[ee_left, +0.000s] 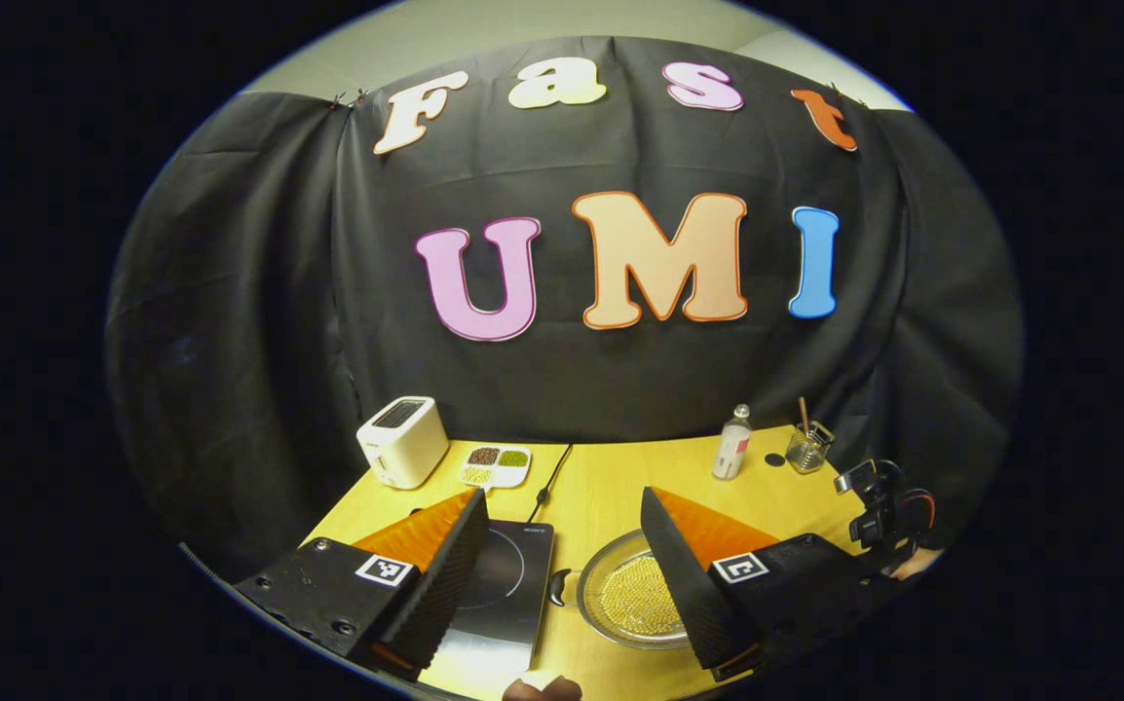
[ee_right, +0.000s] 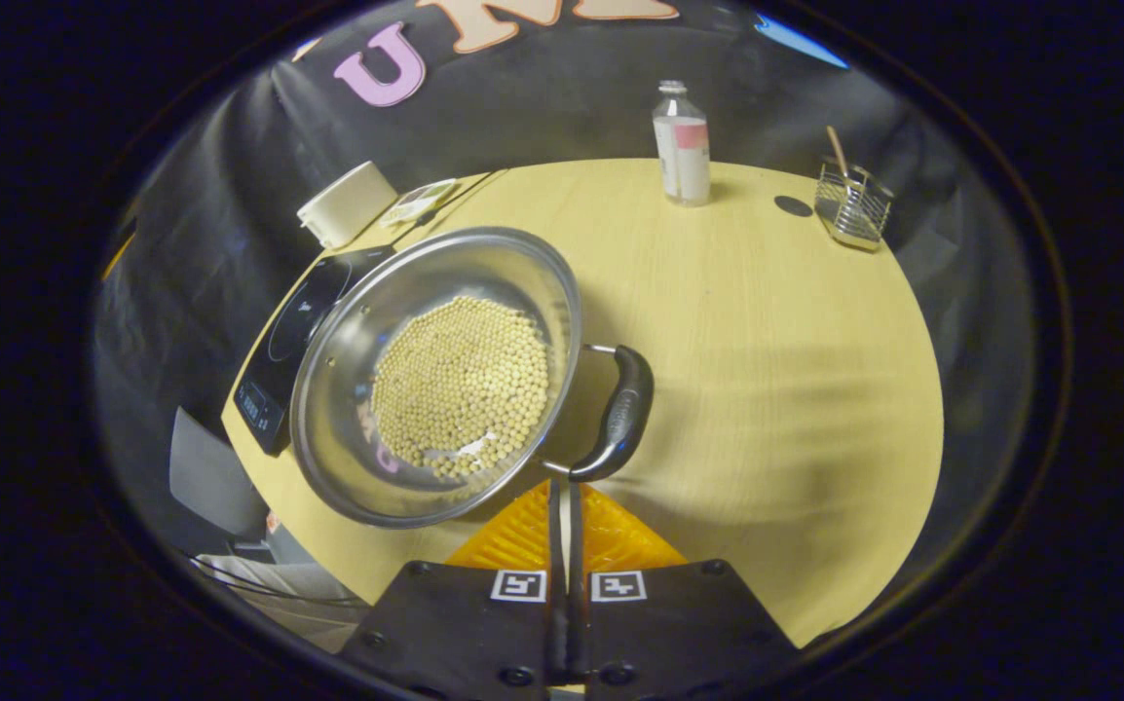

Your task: First push the handle of the pot to place it horizontally, then grasp the pot with both hands and set it on the induction cooktop.

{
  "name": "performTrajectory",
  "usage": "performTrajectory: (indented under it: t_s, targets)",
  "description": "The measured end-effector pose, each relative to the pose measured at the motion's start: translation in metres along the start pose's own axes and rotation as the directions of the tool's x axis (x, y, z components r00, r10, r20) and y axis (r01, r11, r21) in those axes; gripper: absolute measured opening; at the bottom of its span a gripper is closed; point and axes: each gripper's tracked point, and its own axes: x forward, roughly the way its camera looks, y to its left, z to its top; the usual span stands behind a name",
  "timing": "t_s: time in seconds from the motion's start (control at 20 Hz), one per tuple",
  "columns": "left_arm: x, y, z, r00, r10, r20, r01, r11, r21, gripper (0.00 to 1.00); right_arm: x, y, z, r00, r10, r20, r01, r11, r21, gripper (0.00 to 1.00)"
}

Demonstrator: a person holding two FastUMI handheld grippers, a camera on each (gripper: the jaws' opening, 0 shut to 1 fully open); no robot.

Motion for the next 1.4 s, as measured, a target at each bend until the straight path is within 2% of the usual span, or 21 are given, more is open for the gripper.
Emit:
performTrajectory:
  t_s: [0.2,0.3,0.4,0.55,0.6,0.65,0.75,0.85,0.95,1.1,1.15,1.2,1.4]
  targets:
    - [0.013,0.001,-0.028,0.999,-0.024,-0.044,0.024,1.0,-0.007,0.96,0.002,-0.007,0.0,1.0,-0.027,-0.006,0.027,0.999,0.031,0.03]
    - [0.031,0.002,-0.056,0.992,-0.053,-0.118,0.055,0.998,0.012,0.96,-0.002,-0.016,0.001,0.997,-0.074,0.0,0.074,0.994,0.076,0.03]
    - [0.044,0.0,-0.078,0.98,-0.093,-0.177,0.09,0.996,-0.024,0.96,-0.004,-0.019,0.006,0.994,-0.108,0.031,0.104,0.988,0.115,0.03]
    - [0.054,-0.004,-0.12,0.944,-0.153,-0.291,0.126,0.986,-0.109,0.97,-0.003,-0.021,0.018,0.99,-0.13,0.047,0.12,0.978,0.173,0.03]
    - [0.06,-0.003,-0.129,0.934,-0.165,-0.318,0.135,0.984,-0.113,0.97,-0.007,-0.02,0.021,0.99,-0.135,0.046,0.123,0.97,0.208,0.0]
    - [0.064,0.0,-0.139,0.924,-0.177,-0.34,0.148,0.983,-0.109,0.97,-0.01,-0.021,0.03,0.986,-0.15,0.07,0.129,0.961,0.243,0.03]
    - [0.078,-0.001,-0.157,0.905,-0.202,-0.374,0.179,0.979,-0.097,0.98,-0.015,-0.026,0.044,0.977,-0.188,0.105,0.145,0.935,0.324,0.03]
    - [0.092,-0.007,-0.179,0.879,-0.233,-0.416,0.21,0.973,-0.101,0.98,-0.01,-0.036,0.046,0.967,-0.243,0.081,0.192,0.897,0.398,0.06]
    - [0.099,-0.011,-0.203,0.841,-0.248,-0.481,0.218,0.969,-0.117,0.98,-0.006,-0.03,0.047,0.965,-0.257,0.044,0.208,0.862,0.463,0.24]
    - [0.113,-0.014,-0.23,0.792,-0.266,-0.55,0.196,0.963,-0.184,0.98,0.004,-0.025,0.057,0.961,-0.271,0.048,0.222,0.866,0.448,0.95]
    - [0.113,-0.013,-0.238,0.777,-0.269,-0.568,0.188,0.962,-0.199,0.98,0.007,-0.027,0.059,0.953,-0.3,0.051,0.251,0.87,0.424,0.93]
    - [0.117,-0.012,-0.243,0.768,-0.27,-0.581,0.182,0.961,-0.206,0.98,0.009,-0.03,0.06,0.943,-0.328,0.05,0.286,0.879,0.381,0.84]
    - [0.128,-0.014,-0.267,0.724,-0.282,-0.629,0.158,0.956,-0.246,0.97,0.033,-0.018,0.049,0.944,-0.328,-0.011,0.323,0.921,0.218,0.79]
